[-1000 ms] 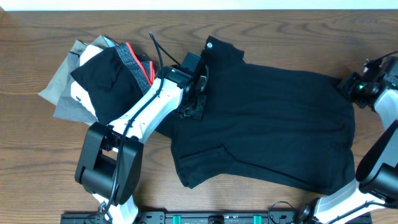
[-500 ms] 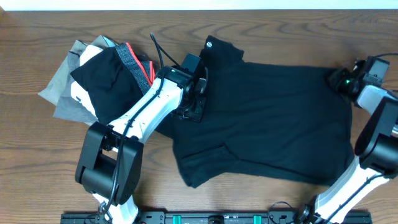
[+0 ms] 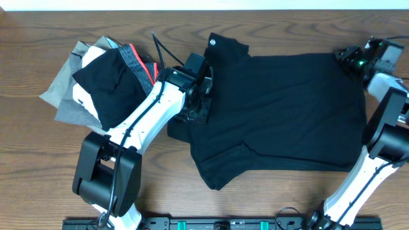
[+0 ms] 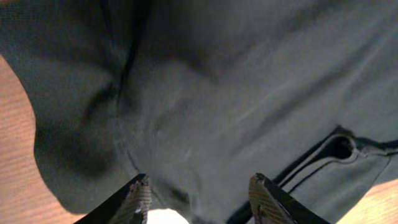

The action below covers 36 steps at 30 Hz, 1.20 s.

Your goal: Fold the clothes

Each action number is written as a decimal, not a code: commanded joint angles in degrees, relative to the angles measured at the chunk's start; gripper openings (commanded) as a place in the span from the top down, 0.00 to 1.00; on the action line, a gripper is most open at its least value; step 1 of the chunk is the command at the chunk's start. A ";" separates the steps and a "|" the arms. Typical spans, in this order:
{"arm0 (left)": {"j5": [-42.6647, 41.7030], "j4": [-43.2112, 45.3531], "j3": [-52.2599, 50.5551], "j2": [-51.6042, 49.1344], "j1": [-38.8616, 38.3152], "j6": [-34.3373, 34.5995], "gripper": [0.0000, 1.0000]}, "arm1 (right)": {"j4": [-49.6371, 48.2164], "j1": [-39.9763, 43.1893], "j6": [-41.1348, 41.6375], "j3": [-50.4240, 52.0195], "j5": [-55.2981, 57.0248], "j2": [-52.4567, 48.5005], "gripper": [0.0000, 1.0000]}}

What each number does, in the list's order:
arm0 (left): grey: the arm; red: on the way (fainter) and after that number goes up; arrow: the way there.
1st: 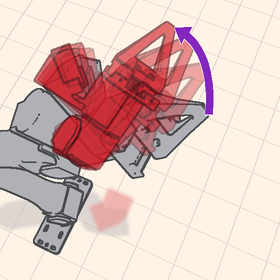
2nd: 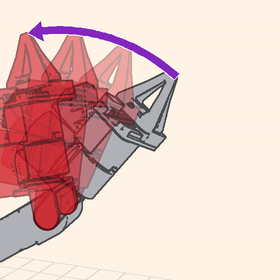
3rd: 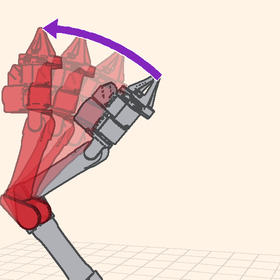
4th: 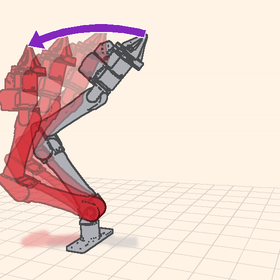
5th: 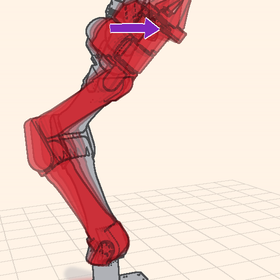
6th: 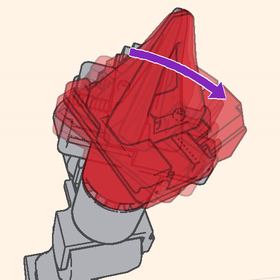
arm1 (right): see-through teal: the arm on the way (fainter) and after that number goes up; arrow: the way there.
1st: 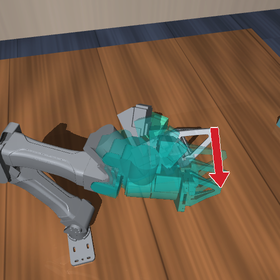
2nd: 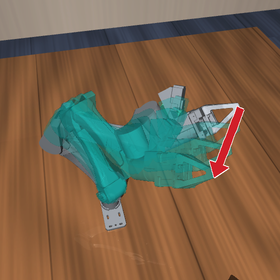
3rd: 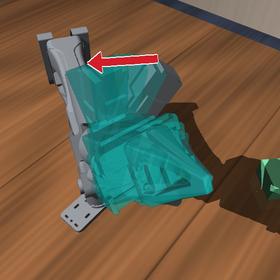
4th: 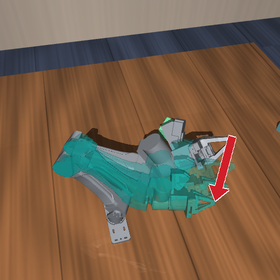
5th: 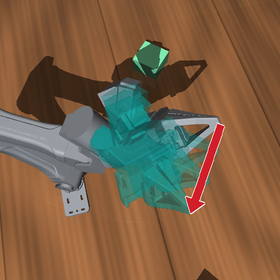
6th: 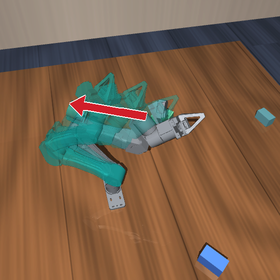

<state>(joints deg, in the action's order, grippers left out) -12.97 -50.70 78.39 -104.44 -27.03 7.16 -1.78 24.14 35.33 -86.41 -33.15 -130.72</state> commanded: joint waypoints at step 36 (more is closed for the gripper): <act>-11.78 -0.26 -20.15 12.55 -10.36 -2.67 0.31 | 66.73 2.34 -22.82 7.74 11.32 42.84 0.43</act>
<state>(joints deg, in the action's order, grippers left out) -21.17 -51.88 58.46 -90.35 -37.30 7.40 65.01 27.70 13.50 -80.71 -23.22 -87.55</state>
